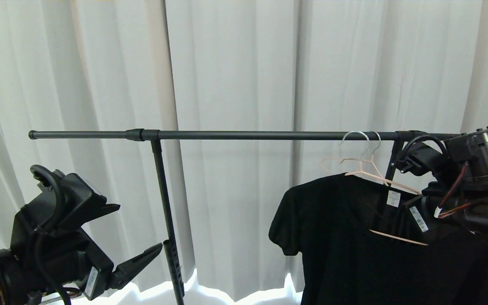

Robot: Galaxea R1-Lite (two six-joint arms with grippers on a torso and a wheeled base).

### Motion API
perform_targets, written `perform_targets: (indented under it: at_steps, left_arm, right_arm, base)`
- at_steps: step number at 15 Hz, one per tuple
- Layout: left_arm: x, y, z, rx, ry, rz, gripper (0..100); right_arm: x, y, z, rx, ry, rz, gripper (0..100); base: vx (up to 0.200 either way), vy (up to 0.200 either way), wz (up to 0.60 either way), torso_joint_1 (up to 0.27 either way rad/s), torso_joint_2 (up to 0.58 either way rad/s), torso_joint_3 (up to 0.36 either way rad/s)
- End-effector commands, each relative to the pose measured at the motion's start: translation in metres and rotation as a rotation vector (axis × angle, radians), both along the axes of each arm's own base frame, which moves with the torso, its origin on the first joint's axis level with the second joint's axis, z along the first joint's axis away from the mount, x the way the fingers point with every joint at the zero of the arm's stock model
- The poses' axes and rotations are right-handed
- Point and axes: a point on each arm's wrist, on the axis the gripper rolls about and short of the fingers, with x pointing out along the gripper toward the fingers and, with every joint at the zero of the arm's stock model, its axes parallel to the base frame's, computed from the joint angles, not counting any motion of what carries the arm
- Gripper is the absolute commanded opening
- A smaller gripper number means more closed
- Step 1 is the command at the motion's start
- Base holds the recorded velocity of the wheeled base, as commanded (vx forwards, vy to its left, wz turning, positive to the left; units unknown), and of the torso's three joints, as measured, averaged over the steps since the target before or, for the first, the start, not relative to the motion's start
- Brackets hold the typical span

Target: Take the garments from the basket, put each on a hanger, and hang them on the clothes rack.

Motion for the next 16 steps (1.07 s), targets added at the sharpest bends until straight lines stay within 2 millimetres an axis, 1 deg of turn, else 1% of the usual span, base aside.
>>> perform_targets:
  at_steps: [1,4,6,8,11,13,14,16]
  left_arm:
    - [0.000,0.000,0.000,0.000,0.000,0.000,100]
    - [0.000,0.000,0.000,-0.003,0.002,0.003,100]
    - [-0.001,0.000,0.000,-0.005,0.002,0.003,100]
    - [-0.002,0.001,-0.001,-0.004,0.004,0.003,100]
    - [-0.004,0.001,-0.002,-0.004,0.004,0.003,100]
    - [-0.004,0.002,-0.003,-0.006,0.004,0.003,100]
    - [-0.004,0.002,-0.002,-0.006,0.003,0.003,100]
    - [-0.005,0.002,-0.002,-0.005,-0.001,0.002,100]
  right_arm:
    - [0.007,0.005,-0.002,0.017,-0.003,-0.006,0]
    - [0.015,0.023,-0.003,0.069,-0.006,-0.002,0]
    - [0.015,0.037,-0.008,0.097,0.012,0.013,0]
    - [0.015,0.047,-0.012,0.123,0.029,0.017,0]
    - [0.025,0.052,-0.012,0.138,0.025,0.001,0]
    - [0.041,0.054,-0.013,0.134,0.016,-0.031,0]
    - [0.049,0.053,-0.017,0.116,0.016,-0.065,0]
    - [0.056,0.052,-0.026,0.085,0.025,-0.104,0]
  base:
    - [0.200,0.000,0.00,0.007,0.01,0.007]
    - [0.200,0.000,0.00,0.002,0.00,0.002]
    - [0.200,0.000,0.00,0.002,0.00,0.000]
    - [0.000,0.000,0.00,0.000,0.00,0.000]
    - [0.000,0.000,0.00,0.000,0.00,0.000]
    - [0.000,0.000,0.00,0.000,0.00,0.000]
    - [0.000,0.000,0.00,0.000,0.00,0.000]
    - [0.000,0.000,0.00,0.000,0.00,0.000]
